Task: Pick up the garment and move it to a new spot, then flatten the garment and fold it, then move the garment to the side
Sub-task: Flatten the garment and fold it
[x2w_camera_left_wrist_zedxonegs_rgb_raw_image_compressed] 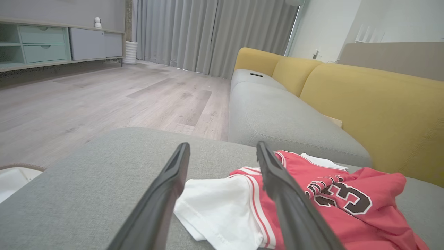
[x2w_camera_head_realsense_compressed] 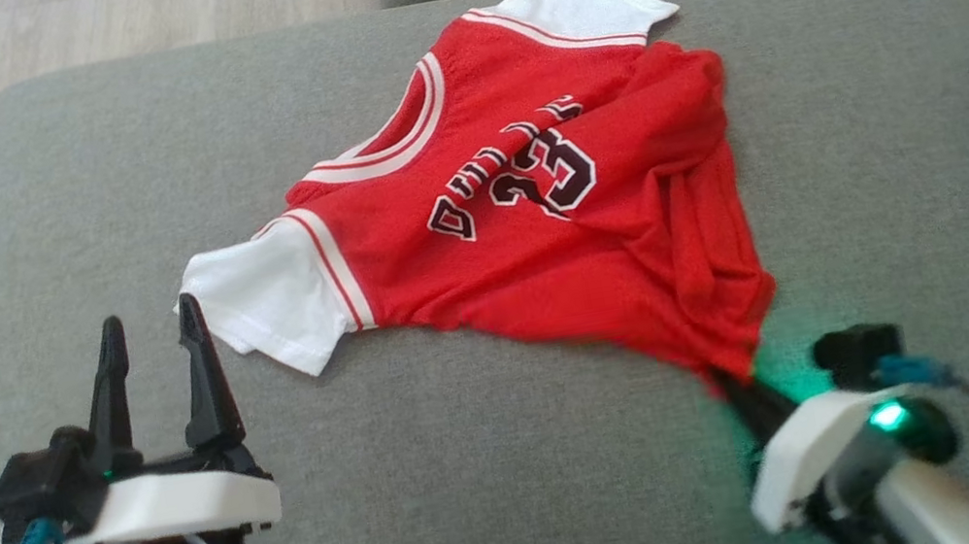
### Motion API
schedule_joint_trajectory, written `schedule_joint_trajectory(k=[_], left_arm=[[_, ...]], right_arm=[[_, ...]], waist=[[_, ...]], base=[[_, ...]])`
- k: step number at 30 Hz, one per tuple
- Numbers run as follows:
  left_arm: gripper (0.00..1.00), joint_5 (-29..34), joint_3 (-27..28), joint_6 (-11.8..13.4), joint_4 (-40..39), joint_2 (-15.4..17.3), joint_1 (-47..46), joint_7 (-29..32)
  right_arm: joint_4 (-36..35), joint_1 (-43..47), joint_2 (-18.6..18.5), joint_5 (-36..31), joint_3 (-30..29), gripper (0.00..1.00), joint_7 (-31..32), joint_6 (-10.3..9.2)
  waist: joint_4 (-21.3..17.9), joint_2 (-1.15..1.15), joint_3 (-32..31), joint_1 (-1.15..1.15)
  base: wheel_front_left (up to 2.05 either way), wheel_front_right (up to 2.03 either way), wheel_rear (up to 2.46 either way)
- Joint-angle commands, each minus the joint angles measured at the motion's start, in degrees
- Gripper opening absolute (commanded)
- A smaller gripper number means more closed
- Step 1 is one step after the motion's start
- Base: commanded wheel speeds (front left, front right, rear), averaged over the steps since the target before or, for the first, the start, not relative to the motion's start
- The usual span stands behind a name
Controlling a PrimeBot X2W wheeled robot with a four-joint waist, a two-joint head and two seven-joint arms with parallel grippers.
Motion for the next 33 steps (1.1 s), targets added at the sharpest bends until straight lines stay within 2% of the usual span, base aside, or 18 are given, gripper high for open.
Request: schedule_joint_trajectory(k=[1,10,15,19,20,21,28,33], left_arm=[[1.00,-0.21,1.95,0.39,-1.63,0.49,-2.50,-0.30],[1.00,-0.78,1.64,0.65,-1.14,0.49,-2.67,-0.30],[1.00,-1.04,1.30,0.68,-0.73,0.49,-2.65,-0.30],[1.00,-1.16,0.72,0.59,-0.42,0.49,-2.59,-0.30],[1.00,-1.14,0.66,0.59,-0.41,0.49,-2.58,-0.30],[1.00,-1.13,0.65,0.57,-0.39,0.49,-2.58,-0.30],[1.00,-1.10,0.54,0.53,-0.15,0.49,-2.27,-0.30],[1.00,-1.11,0.72,0.53,-0.16,0.49,-1.61,-0.30]], right_arm=[[-2.11,-2.39,-2.06,-0.04,-0.19,0.00,-0.60,-0.05],[-5.29,-2.55,-11.59,0.26,-6.25,0.00,3.08,-0.05],[-6.66,-2.41,-12.88,0.14,-8.64,0.00,4.76,-0.05],[-6.91,-2.19,-12.21,-0.90,-10.02,0.00,5.40,-0.05],[-7.19,-2.13,-11.95,-1.31,-10.53,0.32,5.05,-0.05],[-7.46,-1.98,-11.54,-1.63,-11.00,1.00,4.79,-0.05],[-11.35,0.75,-8.04,-5.18,-16.01,1.00,1.84,-0.05],[-16.80,3.06,-3.10,-8.12,-21.16,1.00,-2.67,-0.05]], waist=[[-0.59,0.00,-0.23,0.00],[-2.88,0.00,-0.87,0.00],[-3.63,0.00,-0.87,0.00],[-3.98,0.00,-0.82,0.00],[-4.07,0.00,-0.78,0.00],[-4.15,0.00,-0.79,0.00],[-4.53,0.00,-1.57,0.00],[-4.98,0.00,-2.17,0.00]], base=[[0.00,0.00,0.00],[0.00,0.00,0.00],[0.00,0.00,0.00],[0.00,0.00,0.00],[0.00,0.00,0.00],[0.00,0.00,0.00],[0.00,0.00,0.00],[0.00,0.00,0.00]])
